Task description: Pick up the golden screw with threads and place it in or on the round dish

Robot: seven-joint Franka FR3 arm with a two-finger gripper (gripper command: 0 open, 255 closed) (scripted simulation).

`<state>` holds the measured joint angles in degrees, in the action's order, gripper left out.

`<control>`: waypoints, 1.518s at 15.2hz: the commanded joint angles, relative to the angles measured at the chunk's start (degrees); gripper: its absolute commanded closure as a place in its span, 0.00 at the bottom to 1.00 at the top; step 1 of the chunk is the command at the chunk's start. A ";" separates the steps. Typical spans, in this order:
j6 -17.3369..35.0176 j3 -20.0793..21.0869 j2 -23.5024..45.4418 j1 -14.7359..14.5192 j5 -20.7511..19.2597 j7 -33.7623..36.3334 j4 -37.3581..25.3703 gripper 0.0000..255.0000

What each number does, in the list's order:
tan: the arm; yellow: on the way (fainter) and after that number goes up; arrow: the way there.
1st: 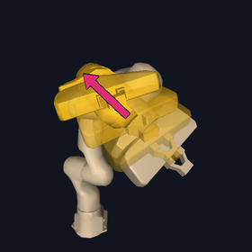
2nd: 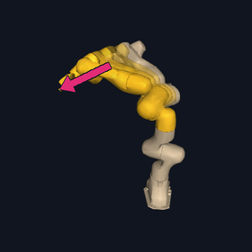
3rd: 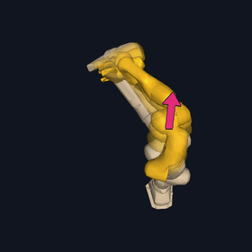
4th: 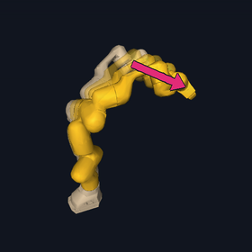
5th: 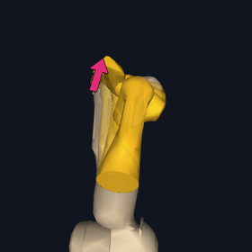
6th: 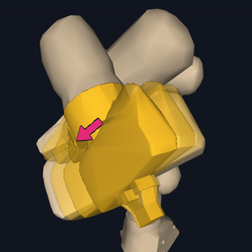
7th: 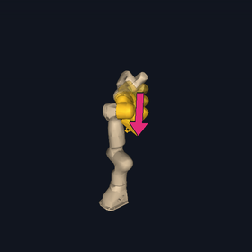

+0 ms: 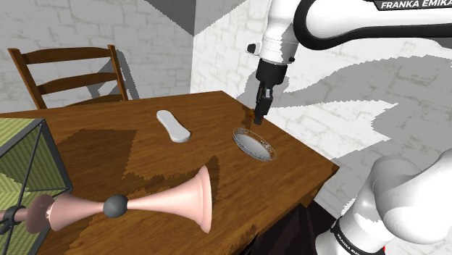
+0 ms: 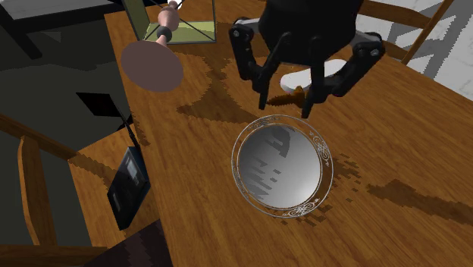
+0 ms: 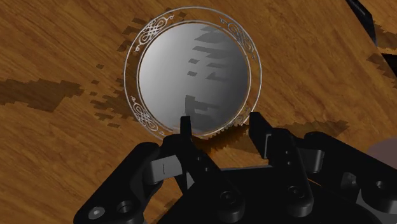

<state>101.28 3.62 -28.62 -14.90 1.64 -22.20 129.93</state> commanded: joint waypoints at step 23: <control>10.55 -2.22 -0.91 1.04 -1.01 -3.00 11.50 1.00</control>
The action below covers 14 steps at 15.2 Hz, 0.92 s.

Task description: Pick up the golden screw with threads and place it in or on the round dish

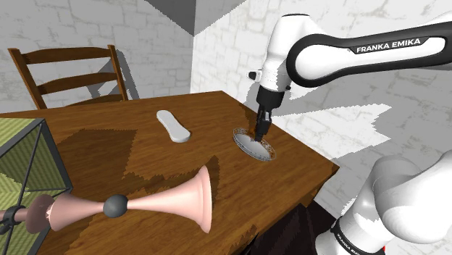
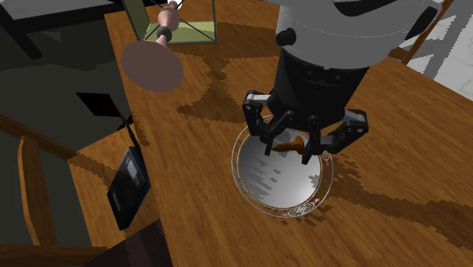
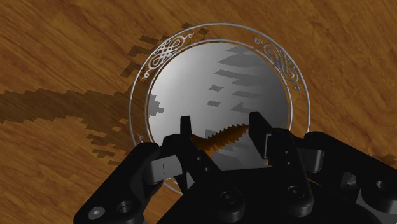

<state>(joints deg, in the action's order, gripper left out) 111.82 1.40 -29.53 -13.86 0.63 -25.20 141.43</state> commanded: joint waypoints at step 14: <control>-7.54 -0.07 -0.98 0.02 -0.04 0.00 -6.57 0.00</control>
<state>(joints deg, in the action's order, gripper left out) 104.39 1.37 -30.53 -13.86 0.61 -25.15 134.97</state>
